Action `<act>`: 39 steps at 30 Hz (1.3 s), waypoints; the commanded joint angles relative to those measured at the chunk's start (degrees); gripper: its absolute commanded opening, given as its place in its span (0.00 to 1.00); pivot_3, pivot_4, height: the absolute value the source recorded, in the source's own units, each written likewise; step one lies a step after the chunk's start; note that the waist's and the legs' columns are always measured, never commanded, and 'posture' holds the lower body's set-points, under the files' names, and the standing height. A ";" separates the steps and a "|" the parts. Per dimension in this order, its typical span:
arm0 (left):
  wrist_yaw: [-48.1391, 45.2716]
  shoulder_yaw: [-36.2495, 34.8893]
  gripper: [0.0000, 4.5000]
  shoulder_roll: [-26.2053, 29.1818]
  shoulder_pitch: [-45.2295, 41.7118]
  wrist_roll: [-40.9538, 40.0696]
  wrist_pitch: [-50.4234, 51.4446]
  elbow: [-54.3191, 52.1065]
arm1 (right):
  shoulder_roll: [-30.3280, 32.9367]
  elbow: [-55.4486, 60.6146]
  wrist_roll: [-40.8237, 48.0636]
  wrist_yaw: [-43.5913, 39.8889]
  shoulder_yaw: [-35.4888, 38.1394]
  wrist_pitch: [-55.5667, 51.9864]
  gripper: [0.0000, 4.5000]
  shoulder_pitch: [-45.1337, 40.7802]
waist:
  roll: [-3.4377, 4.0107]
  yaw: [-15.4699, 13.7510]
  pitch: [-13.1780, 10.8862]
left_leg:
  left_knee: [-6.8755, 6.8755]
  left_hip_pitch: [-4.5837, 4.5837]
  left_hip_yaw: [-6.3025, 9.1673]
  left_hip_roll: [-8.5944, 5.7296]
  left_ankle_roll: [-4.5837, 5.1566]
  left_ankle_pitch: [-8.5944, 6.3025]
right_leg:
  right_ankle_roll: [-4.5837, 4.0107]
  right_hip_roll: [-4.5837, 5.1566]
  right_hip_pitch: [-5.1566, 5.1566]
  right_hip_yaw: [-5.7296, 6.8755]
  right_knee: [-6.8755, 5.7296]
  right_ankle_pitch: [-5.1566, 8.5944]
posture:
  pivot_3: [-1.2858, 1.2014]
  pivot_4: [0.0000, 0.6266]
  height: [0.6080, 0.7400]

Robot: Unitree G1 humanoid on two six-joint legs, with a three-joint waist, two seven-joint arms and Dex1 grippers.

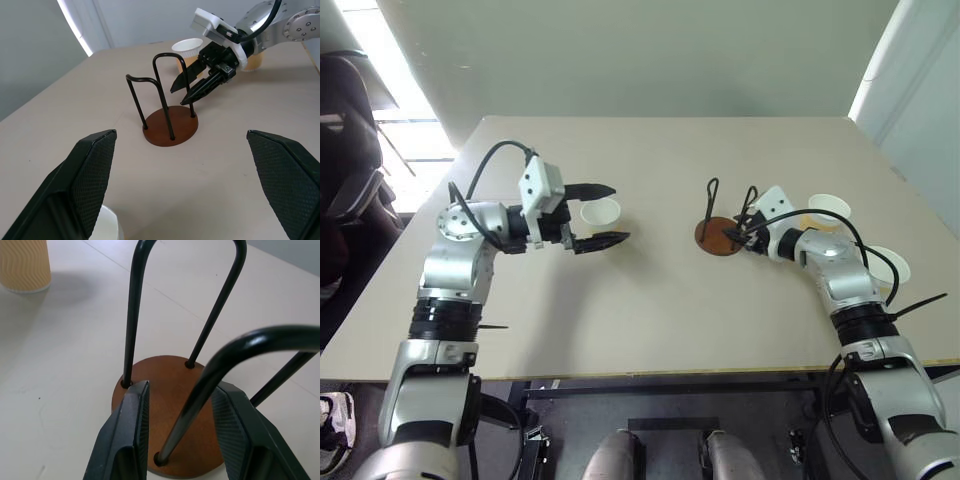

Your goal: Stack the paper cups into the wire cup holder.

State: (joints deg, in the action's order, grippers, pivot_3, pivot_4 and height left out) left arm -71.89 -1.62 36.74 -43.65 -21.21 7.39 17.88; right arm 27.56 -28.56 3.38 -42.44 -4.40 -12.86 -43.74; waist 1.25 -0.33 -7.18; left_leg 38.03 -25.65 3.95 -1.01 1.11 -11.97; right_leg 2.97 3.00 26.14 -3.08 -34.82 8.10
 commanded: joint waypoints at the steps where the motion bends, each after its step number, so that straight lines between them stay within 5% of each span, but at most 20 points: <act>1: 0.25 -0.85 1.00 0.00 -1.54 -0.69 -0.09 -1.75 | 0.08 2.70 1.21 0.86 2.14 0.00 0.40 -0.22 | 0.00 0.01 0.00 | 0.00 0.00 0.00 0.00 0.00 0.00 | 0.00 0.00 0.00 0.00 0.00 0.00 | 0.52 0.24 1.00; 39: 1.47 -0.78 1.00 -2.28 -0.90 -0.08 -1.62 -1.09 | -0.96 0.00 1.80 0.53 2.92 -0.32 0.40 -1.98 | 0.00 0.02 0.00 | 0.03 -0.05 0.01 0.00 0.01 0.01 | 0.01 0.00 0.04 0.02 -0.02 0.00 | 0.52 0.24 1.00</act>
State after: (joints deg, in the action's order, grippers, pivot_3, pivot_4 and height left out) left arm -70.85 -1.60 34.42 -43.65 -21.00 6.57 17.91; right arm 26.57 -29.04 4.27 -42.53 -3.22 -13.86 -43.89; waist 1.25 -0.31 -7.18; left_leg 38.05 -25.70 3.96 -1.01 1.12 -11.95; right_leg 2.97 3.00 26.18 -3.06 -34.84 8.10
